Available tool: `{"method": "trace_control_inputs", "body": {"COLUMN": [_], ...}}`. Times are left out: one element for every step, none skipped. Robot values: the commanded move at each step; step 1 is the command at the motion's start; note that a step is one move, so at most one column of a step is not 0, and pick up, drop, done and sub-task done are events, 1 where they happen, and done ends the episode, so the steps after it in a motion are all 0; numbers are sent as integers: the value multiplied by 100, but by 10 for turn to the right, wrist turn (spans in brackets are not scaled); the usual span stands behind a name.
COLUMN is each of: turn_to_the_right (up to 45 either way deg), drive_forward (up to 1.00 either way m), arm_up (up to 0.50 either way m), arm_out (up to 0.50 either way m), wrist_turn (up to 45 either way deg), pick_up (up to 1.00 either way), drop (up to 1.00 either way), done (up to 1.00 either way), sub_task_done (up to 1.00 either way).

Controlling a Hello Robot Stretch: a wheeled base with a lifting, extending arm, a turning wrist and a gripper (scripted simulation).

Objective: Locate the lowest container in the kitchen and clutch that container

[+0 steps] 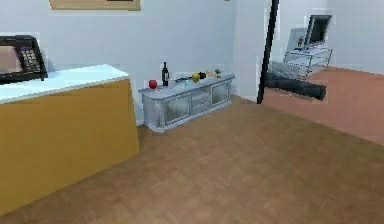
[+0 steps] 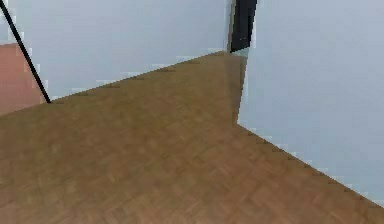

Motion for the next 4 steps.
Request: {"method": "trace_control_inputs", "body": {"turn_to_the_right": [-30, 0, 0, -450], "drive_forward": [0, 100, 80, 0], "arm_up": [0, 0, 0, 0], "arm_out": [0, 0, 0, 0], "wrist_turn": [0, 0, 0, 0], "pick_up": [0, 0, 0, 0], "drop": [0, 0, 0, 0], "done": [0, 0, 0, 0], "sub_task_done": [0, 0, 0, 0]}}
